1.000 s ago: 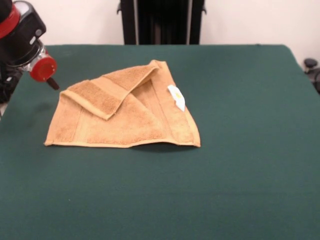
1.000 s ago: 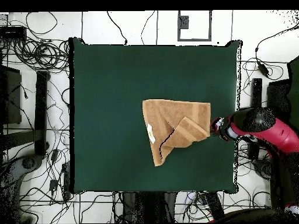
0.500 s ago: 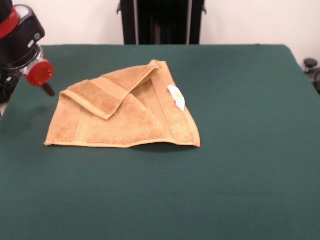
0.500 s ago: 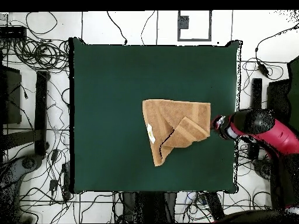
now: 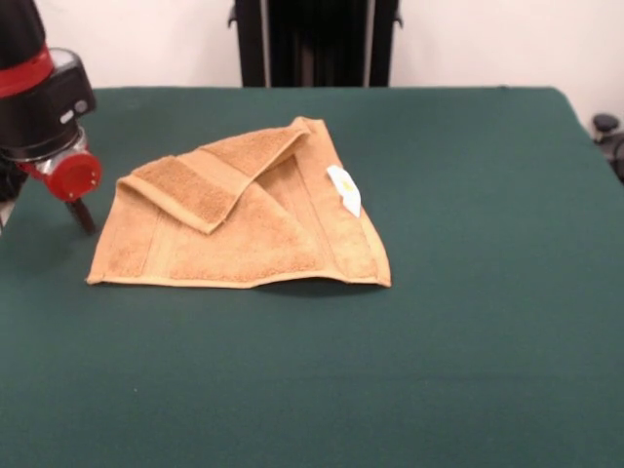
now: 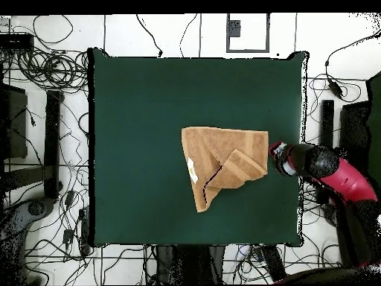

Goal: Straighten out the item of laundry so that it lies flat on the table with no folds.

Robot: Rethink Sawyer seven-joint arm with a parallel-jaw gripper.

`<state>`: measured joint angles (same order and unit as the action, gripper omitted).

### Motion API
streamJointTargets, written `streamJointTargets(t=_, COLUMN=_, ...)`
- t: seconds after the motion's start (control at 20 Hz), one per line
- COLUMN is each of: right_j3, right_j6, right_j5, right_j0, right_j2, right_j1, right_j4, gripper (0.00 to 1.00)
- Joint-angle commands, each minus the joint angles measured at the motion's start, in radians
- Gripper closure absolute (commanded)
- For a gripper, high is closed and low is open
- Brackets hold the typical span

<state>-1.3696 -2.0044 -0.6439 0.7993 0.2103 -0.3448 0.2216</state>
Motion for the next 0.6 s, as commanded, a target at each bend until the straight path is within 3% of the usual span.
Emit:
streamJointTargets(t=0.05, right_j3=-0.148, right_j6=-0.064, right_j5=0.143, right_j0=-0.034, right_j2=0.117, right_j1=0.053, right_j4=-0.025, gripper=1.00)
streamJointTargets(t=0.2, right_j3=-0.182, right_j6=-0.097, right_j5=0.174, right_j0=-0.034, right_j2=0.115, right_j1=0.045, right_j4=-0.044, gripper=1.00)
streamJointTargets(t=0.45, right_j3=-0.255, right_j6=-0.160, right_j5=0.054, right_j0=-0.039, right_j2=0.112, right_j1=0.018, right_j4=-0.153, gripper=1.00)
streamJointTargets(t=0.6, right_j3=-0.279, right_j6=-0.175, right_j5=0.046, right_j0=-0.047, right_j2=0.104, right_j1=0.011, right_j4=-0.191, gripper=1.00)
